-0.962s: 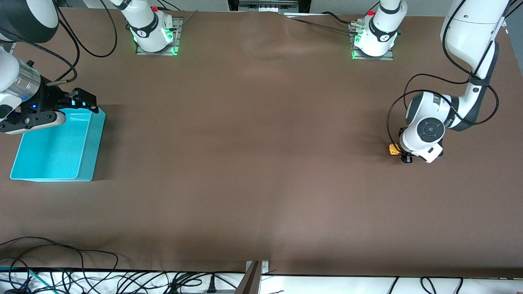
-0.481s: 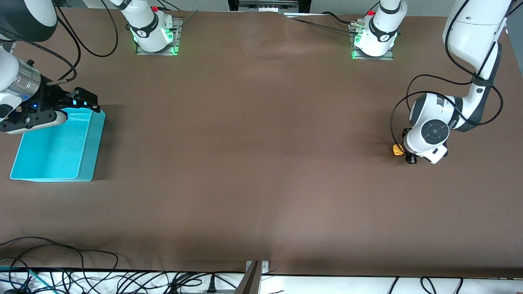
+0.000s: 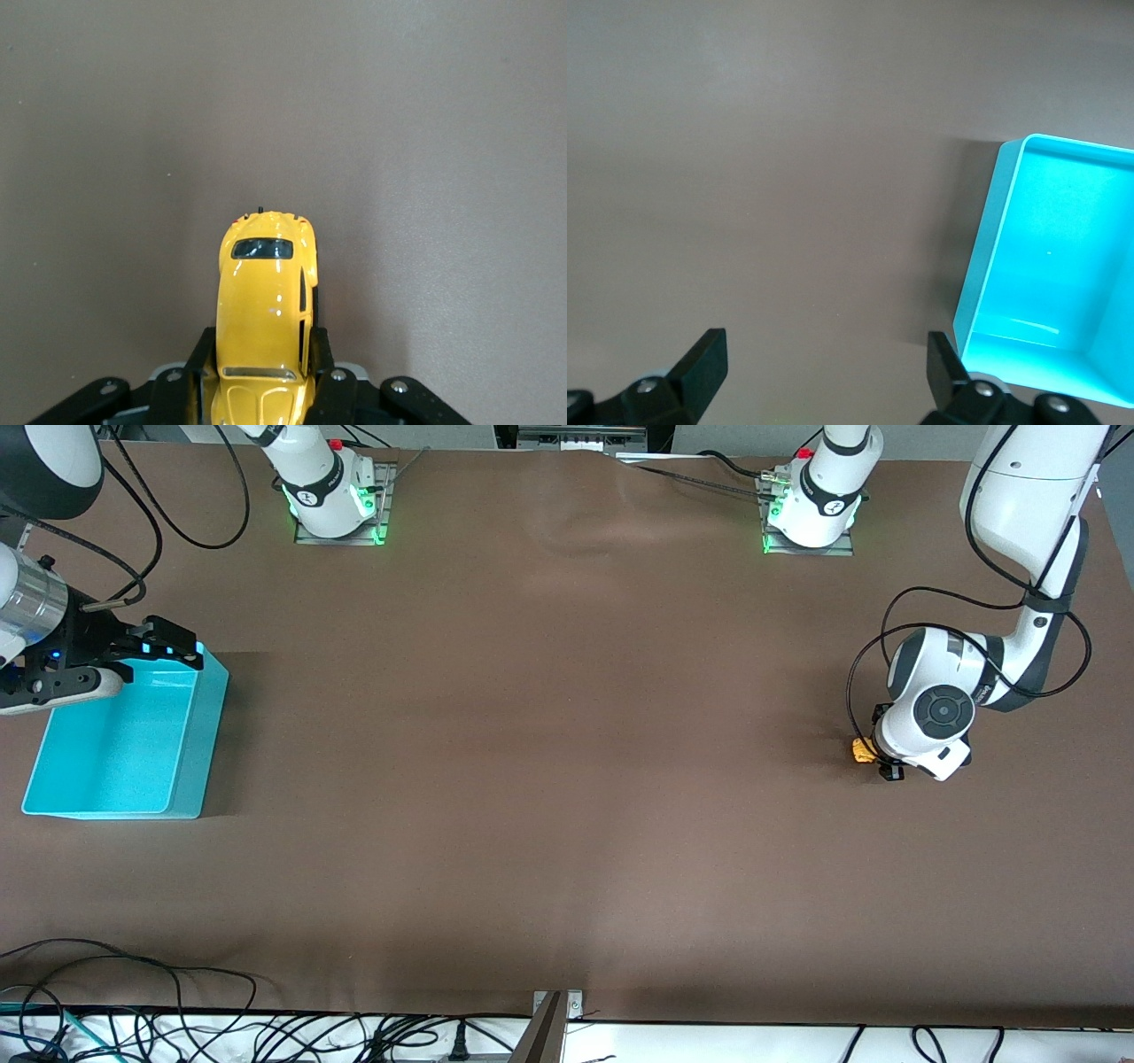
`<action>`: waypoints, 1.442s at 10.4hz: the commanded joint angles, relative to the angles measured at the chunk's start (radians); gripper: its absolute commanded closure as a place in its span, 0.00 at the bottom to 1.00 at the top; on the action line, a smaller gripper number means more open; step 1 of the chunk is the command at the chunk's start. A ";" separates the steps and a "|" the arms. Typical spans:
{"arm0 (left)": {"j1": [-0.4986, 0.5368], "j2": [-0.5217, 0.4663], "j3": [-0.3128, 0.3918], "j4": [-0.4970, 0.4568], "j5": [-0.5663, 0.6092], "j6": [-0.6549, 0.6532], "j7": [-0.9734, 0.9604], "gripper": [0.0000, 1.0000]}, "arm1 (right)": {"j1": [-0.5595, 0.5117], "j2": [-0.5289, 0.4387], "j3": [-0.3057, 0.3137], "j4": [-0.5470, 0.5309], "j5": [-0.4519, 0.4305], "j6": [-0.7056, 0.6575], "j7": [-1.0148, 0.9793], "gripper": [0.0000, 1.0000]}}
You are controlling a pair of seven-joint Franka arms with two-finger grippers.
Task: Wind up and store yellow beetle car
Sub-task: 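Roll the held car back and forth on the table with the left gripper, then open the left gripper to release the car and lift away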
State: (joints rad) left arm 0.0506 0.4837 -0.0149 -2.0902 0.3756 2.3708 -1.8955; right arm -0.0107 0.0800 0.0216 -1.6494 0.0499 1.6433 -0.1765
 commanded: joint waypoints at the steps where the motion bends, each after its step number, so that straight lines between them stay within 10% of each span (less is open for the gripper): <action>1: 0.009 0.119 0.010 0.061 0.039 0.067 -0.002 0.99 | -0.002 -0.006 -0.005 0.003 0.024 -0.013 -0.018 0.00; 4: 0.006 0.116 0.012 0.061 0.040 0.065 -0.002 0.25 | -0.002 -0.008 -0.002 0.004 0.022 -0.010 -0.018 0.00; 15: 0.008 -0.006 0.004 0.064 0.016 -0.008 0.137 0.22 | -0.002 -0.009 -0.023 0.003 0.022 -0.019 -0.043 0.00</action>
State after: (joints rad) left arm 0.0500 0.5369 -0.0041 -2.0263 0.3844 2.4016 -1.8169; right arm -0.0102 0.0799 0.0033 -1.6494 0.0515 1.6409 -0.1956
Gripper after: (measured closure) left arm 0.229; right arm 0.000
